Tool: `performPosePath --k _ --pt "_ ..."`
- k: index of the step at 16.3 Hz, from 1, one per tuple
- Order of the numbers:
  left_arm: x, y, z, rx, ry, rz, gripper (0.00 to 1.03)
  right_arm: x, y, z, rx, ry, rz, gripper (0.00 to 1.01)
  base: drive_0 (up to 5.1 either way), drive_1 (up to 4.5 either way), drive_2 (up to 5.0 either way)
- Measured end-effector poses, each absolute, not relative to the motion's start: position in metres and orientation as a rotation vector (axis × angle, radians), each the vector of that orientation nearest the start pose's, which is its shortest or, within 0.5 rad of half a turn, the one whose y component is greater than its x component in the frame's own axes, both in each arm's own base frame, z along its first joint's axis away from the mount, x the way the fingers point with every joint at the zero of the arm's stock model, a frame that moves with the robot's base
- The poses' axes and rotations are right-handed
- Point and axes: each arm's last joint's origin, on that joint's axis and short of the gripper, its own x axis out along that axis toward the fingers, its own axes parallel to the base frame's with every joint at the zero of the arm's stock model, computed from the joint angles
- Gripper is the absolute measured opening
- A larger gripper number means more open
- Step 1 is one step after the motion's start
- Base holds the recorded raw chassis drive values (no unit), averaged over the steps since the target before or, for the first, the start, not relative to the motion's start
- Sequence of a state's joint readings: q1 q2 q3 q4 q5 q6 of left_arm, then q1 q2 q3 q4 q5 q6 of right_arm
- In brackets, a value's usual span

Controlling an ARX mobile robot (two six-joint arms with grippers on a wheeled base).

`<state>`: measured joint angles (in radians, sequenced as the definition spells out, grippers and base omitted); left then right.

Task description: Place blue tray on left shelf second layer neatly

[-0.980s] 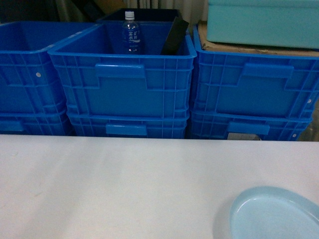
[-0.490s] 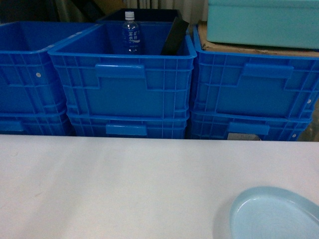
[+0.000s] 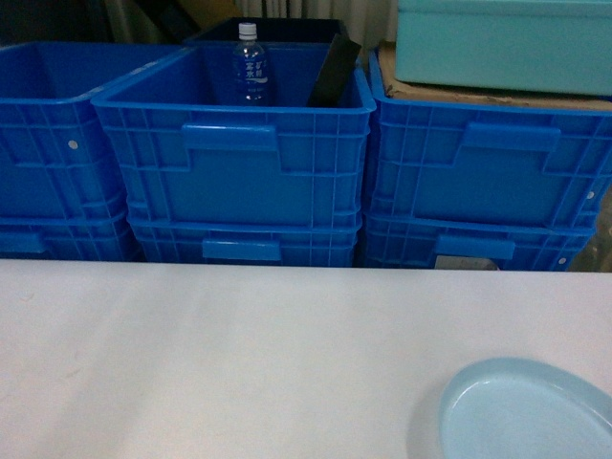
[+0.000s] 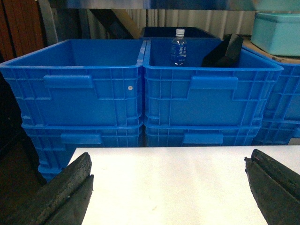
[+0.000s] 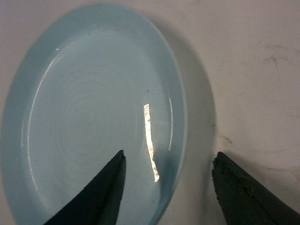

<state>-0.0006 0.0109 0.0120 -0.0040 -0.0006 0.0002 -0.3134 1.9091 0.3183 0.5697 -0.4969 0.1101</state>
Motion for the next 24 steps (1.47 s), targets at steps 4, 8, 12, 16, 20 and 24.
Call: performPosePath --k 4,8,12,16,20,24 --pt "0.098 0.000 0.166 0.000 0.003 0.000 0.98 0.209 -0.047 0.023 0.479 0.959 0.102 0.36 0.0 0.00 0.0" --pt "0.098 0.000 0.166 0.000 0.003 0.000 0.98 0.219 -0.030 0.026 0.434 0.959 0.137 0.65 0.0 0.00 0.0" --pt "0.098 0.000 0.166 0.000 0.004 0.000 0.98 0.228 -0.013 0.024 0.426 0.969 0.108 0.33 0.0 0.00 0.0" --pt "0.098 0.000 0.166 0.000 0.003 0.000 0.98 0.225 -0.015 0.019 0.460 0.961 0.088 0.02 0.0 0.00 0.0" --pt "0.098 0.000 0.166 0.000 0.003 0.000 0.98 0.219 -0.009 0.038 0.552 1.012 0.137 0.02 0.0 0.00 0.0" --pt "0.098 0.000 0.166 0.000 0.003 0.000 0.98 0.263 0.012 0.171 0.343 0.619 0.263 0.02 0.0 0.00 0.0"
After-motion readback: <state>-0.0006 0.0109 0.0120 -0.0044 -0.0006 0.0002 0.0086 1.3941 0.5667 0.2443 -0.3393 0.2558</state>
